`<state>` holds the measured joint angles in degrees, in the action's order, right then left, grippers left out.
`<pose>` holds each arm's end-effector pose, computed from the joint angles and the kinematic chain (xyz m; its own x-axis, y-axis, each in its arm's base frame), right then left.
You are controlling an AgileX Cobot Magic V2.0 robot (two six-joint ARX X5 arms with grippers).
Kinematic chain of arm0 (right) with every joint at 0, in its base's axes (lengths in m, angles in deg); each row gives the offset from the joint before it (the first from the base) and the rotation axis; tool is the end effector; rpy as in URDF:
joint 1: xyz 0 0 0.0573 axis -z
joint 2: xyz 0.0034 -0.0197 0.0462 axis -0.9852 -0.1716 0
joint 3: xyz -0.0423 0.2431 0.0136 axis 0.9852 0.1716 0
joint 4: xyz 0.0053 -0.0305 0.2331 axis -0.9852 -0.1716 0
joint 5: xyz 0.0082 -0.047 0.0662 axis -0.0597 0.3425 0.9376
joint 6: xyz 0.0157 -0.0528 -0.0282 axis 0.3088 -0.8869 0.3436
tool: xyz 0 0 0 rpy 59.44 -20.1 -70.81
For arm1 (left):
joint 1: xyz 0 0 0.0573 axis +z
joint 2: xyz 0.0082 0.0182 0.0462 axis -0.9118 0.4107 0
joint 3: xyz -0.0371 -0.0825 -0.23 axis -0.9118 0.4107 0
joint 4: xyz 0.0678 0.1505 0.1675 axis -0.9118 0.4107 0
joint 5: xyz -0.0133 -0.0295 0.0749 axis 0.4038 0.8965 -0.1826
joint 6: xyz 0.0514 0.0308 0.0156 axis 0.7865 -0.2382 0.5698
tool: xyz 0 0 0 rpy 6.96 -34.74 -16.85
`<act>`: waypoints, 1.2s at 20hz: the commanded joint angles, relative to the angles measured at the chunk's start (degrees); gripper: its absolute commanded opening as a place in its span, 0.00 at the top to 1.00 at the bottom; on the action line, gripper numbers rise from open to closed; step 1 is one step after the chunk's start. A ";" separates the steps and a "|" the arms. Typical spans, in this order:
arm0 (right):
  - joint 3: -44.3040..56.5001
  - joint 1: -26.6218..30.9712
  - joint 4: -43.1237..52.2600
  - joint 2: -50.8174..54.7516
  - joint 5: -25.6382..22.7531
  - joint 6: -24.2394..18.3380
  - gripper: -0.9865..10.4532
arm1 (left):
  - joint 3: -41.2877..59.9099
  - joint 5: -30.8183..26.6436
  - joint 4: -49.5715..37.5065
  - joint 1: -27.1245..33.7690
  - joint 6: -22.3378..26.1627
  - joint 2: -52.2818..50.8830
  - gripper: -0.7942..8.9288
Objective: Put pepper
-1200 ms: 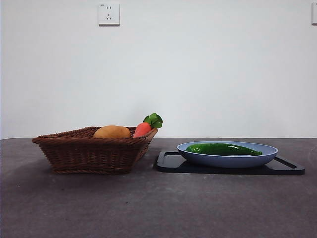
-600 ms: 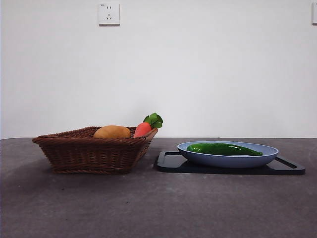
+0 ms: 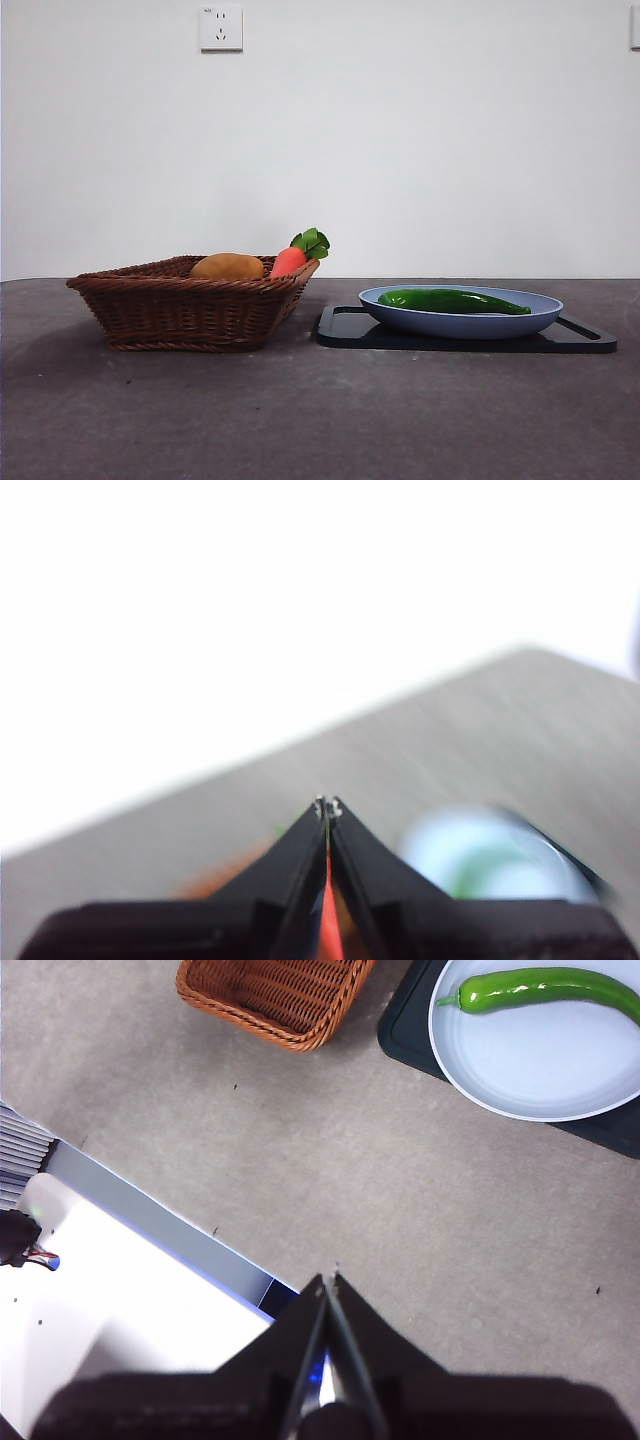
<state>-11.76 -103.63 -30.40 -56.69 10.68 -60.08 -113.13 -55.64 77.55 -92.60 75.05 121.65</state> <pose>0.1265 0.0703 0.3725 0.3636 0.5209 -0.7723 -0.5168 0.8026 0.2980 0.1508 -0.0755 0.4298 0.8945 -0.4321 -0.1147 0.4423 0.8927 0.0861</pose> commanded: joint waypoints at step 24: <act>-1.09 -0.20 -0.35 -0.46 -0.09 0.44 0.90 | 74.84 -0.04 -28.11 26.93 -11.39 -53.02 0.91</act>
<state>-11.76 -103.63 -30.40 -56.69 10.68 -60.08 -38.88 -55.81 50.33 -65.85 65.63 68.89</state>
